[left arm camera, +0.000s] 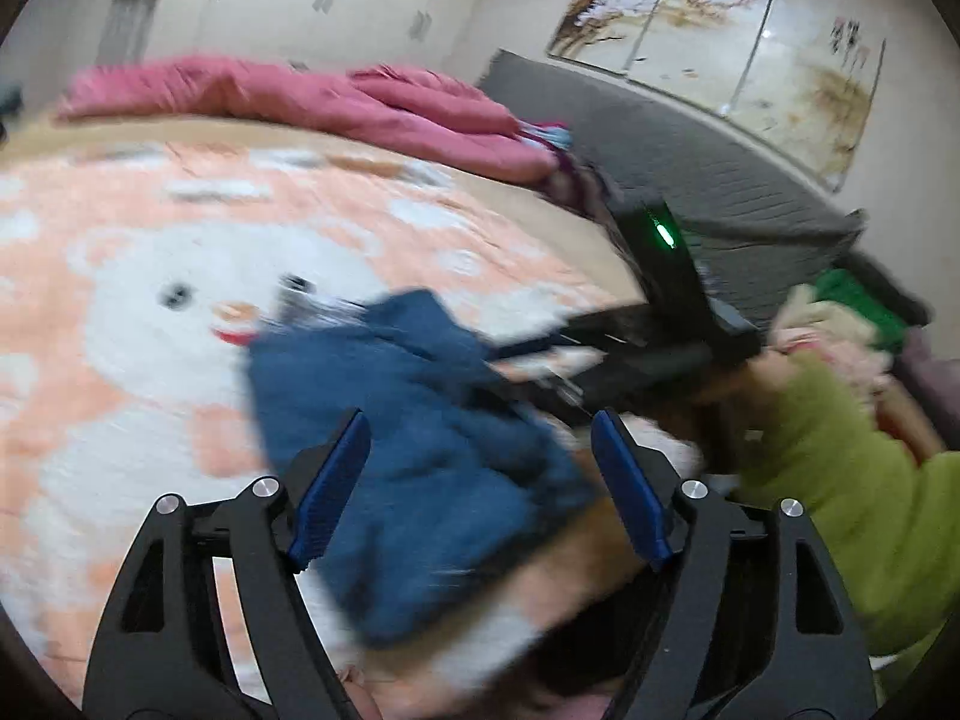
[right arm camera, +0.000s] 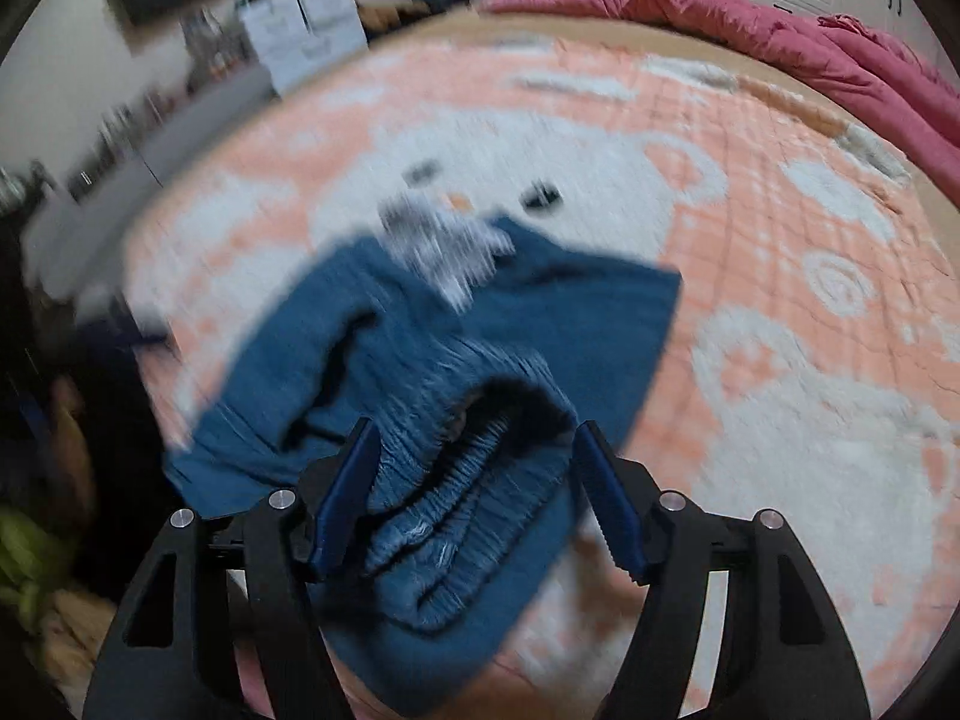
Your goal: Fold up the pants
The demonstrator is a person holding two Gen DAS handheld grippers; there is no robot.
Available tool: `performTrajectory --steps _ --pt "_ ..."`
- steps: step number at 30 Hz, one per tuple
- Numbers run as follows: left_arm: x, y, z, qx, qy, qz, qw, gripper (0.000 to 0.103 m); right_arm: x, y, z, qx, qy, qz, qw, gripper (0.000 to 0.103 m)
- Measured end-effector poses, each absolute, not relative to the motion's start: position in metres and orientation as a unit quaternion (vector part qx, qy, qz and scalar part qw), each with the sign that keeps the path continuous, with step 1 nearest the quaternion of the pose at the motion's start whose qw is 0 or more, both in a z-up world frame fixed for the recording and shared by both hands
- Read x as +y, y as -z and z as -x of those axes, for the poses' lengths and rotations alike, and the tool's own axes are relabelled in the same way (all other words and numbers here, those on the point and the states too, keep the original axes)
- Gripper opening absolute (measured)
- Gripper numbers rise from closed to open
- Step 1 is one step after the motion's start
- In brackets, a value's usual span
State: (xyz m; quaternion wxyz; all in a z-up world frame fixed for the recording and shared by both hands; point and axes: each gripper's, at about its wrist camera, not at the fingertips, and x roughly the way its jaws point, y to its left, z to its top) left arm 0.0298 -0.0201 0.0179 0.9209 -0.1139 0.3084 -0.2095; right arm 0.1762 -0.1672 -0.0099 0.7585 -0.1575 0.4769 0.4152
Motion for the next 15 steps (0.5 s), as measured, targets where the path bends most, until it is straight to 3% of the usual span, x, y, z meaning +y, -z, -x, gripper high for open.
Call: performTrajectory --steps 7,10,15 --pt "-0.046 0.003 -0.041 0.351 0.139 0.034 0.925 0.067 -0.184 0.010 -0.173 0.471 -0.417 0.153 0.762 0.067" --pt "-0.041 0.003 -0.038 0.348 0.140 0.037 0.926 0.058 -0.192 -0.010 -0.176 0.455 -0.443 0.109 0.764 0.068" --pt "-0.039 0.006 -0.041 0.363 0.176 0.059 0.913 0.025 -0.189 -0.038 -0.191 0.420 -0.459 0.045 0.781 0.072"
